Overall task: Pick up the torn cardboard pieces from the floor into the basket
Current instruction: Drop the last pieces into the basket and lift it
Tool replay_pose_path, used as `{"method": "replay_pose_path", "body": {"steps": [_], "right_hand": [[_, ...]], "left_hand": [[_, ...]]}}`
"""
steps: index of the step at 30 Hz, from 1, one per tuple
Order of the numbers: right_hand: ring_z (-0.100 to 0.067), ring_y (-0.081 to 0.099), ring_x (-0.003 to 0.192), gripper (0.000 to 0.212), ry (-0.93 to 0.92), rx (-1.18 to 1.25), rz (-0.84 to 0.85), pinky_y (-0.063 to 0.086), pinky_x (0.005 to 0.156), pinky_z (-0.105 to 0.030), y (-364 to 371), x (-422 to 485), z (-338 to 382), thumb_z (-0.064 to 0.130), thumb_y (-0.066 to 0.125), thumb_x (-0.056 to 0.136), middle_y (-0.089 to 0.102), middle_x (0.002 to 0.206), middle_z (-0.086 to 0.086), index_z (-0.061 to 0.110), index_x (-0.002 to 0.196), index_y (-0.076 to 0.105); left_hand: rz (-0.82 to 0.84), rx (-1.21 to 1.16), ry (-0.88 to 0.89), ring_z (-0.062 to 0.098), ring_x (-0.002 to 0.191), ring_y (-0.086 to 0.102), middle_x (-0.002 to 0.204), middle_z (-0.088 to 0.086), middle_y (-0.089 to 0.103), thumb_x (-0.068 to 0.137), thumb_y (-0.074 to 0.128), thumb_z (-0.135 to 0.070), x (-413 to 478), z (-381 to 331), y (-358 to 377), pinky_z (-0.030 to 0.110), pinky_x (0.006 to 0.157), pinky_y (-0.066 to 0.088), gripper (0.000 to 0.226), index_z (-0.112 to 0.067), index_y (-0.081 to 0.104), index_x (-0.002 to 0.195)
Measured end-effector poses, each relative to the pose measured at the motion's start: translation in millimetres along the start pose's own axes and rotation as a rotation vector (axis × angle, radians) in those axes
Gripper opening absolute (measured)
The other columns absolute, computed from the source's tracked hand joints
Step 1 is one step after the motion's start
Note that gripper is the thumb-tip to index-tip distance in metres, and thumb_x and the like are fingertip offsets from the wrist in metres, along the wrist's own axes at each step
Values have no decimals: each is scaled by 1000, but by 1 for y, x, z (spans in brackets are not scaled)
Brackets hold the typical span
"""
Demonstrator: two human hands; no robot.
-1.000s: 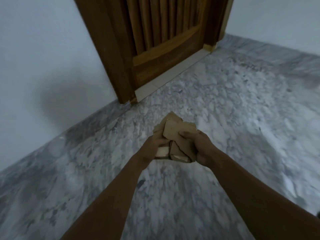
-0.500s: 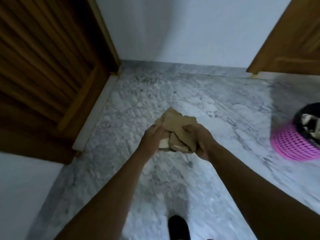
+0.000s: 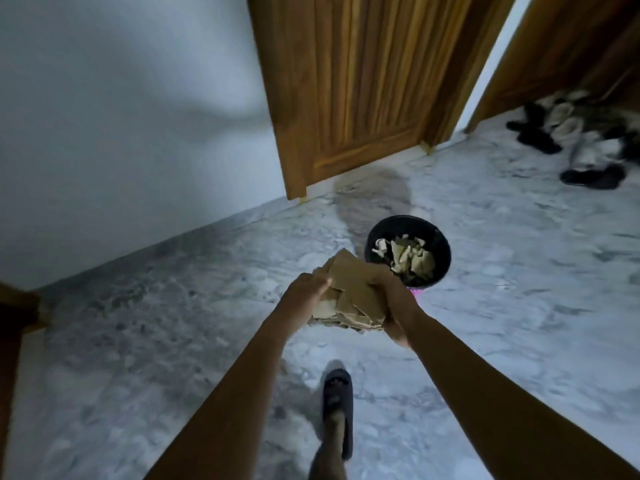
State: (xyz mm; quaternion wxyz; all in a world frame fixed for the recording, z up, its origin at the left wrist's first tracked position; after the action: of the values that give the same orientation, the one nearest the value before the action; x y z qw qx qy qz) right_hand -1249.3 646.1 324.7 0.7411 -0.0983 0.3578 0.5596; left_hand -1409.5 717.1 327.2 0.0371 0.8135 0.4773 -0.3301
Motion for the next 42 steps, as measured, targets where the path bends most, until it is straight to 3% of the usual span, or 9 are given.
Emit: {"method": "replay_pose_path", "body": {"steps": [2, 5, 9, 11, 16, 22, 28, 34, 42], "right_hand": [[-26, 69, 79, 37, 7, 71, -83, 53, 61, -33, -37, 25, 28, 22, 52, 88, 72, 102, -18, 5, 117, 67], [-23, 68, 69, 24, 18, 140, -166, 52, 64, -31, -84, 78, 55, 19, 55, 87, 73, 88, -13, 8, 91, 75], [-29, 59, 71, 47, 53, 167, -218, 47, 69, -33, -148, 156, 68, 26, 65, 73, 67, 74, -12, -19, 86, 57], [-35, 67, 85, 31, 107, 231, -307, 54, 78, -43, -182, 197, 60, 21, 58, 88, 74, 88, -15, -2, 107, 64], [-37, 68, 100, 47, 205, 274, -443, 57, 78, -42, -246, 285, 55, 30, 62, 87, 69, 116, -20, 13, 130, 56], [-31, 59, 111, 40, 299, -367, -542, 47, 98, -44, -331, 361, 38, 47, 51, 95, 62, 128, -15, 16, 116, 64], [-41, 40, 137, 79, 423, -538, -565, 37, 109, -44, -405, 413, -8, 42, 59, 92, 38, 151, -22, 11, 155, 22], [-37, 59, 108, 47, 433, -517, -542, 52, 89, -41, -433, 450, -53, 14, 56, 88, 61, 120, -18, 12, 134, 46], [-36, 67, 95, 28, 407, -109, -661, 63, 66, -45, -474, 359, -43, 6, 56, 83, 63, 114, -19, 22, 105, 51]], "left_hand": [[18, 73, 9, 13, 65, 52, 85, 5, 52, 99, 48, -41, 41, -18, 23, 23, 50, 44, 29, -17, 52, 85], [97, 113, -3, 12, 73, 54, 97, 5, 56, 99, 46, -45, 123, -54, 62, 17, 53, 47, 32, -14, 54, 102], [123, 144, -65, 13, 66, 56, 91, 7, 61, 96, 53, -44, 221, -68, 109, 14, 41, 41, 36, -10, 62, 102], [152, 119, -127, 15, 71, 59, 91, 4, 63, 95, 55, -43, 260, -74, 131, 22, 54, 45, 34, -12, 64, 106], [177, 111, -221, 24, 99, 61, 115, 7, 64, 95, 49, -55, 346, -82, 178, 36, 94, 48, 40, -21, 62, 110], [161, 371, -283, 32, 136, 43, 151, 8, 42, 92, 32, -69, 441, -54, 206, 49, 110, 37, 72, -22, 40, 147], [-139, 437, -385, 39, 119, 56, 138, 20, 51, 87, 62, -46, 499, 21, 214, 40, 94, 48, 65, -16, 43, 142], [-113, 210, -490, 40, 121, 54, 140, 20, 50, 51, 75, -51, 535, 67, 238, 51, 101, 47, 111, -16, 29, 146], [-89, 194, -437, 37, 100, 64, 115, 15, 67, 50, 72, -50, 500, 6, 260, 48, 89, 55, 85, -14, 60, 125]]}}
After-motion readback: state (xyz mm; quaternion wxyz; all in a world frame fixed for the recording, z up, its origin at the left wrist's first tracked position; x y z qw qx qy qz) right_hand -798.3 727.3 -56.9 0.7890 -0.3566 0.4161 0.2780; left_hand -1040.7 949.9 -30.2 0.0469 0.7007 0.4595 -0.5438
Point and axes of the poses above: each hand's wrist, its own x-axis towards the middle knuckle, its own y-axis out of the palm, z = x × y, the point moved 2 cm from there along x, towards the middle knuckle
